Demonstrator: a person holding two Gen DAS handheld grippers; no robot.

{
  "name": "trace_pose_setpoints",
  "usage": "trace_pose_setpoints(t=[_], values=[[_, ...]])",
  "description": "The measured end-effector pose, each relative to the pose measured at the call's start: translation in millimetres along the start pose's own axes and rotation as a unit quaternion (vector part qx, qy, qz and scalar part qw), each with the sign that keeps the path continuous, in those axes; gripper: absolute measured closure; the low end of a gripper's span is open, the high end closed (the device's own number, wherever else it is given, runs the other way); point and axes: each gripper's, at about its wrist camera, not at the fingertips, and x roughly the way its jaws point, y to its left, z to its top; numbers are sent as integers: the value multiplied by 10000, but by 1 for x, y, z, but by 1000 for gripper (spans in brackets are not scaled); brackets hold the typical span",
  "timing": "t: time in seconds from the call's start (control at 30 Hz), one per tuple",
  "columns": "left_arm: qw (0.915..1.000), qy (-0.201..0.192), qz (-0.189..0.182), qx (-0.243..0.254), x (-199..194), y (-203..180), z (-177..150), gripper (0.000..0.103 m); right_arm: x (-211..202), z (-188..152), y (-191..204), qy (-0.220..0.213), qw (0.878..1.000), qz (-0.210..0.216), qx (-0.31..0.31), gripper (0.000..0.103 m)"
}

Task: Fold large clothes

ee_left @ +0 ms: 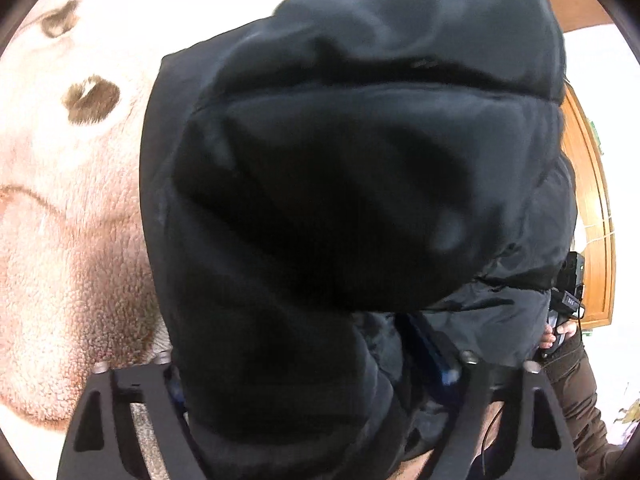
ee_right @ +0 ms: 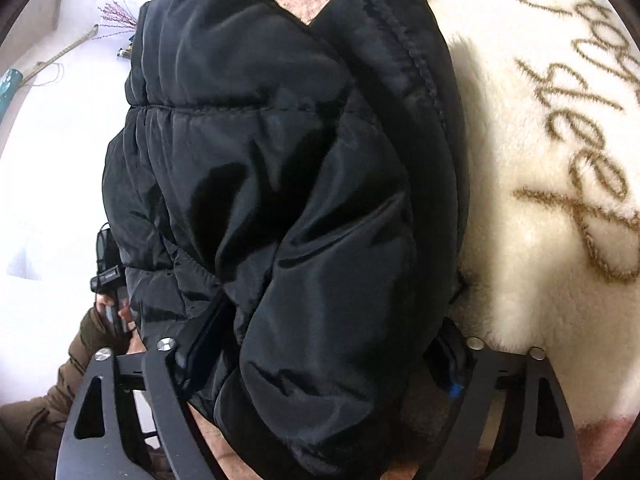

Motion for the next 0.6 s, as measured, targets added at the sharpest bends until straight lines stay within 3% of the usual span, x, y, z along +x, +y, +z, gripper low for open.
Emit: trace_pose_setpoints(t=[0.07,0.17,0.47,0.6], values=[[9999,-17,100,72,1,-11,4,36,1,-1,4,-29,10000,-39,-18,36],[9995,-96,274,116,3,-21,8,41,3,-2,21,-136,9991,-296,-278,46],[9956,-366,815,293,4,-53,0,54,21,-2,66,-340,9898,-1202,-678,56],[9889,-492,1299,534,2,-77,-5,61,33,-7,96,-473,9785,-1786,-913,59]])
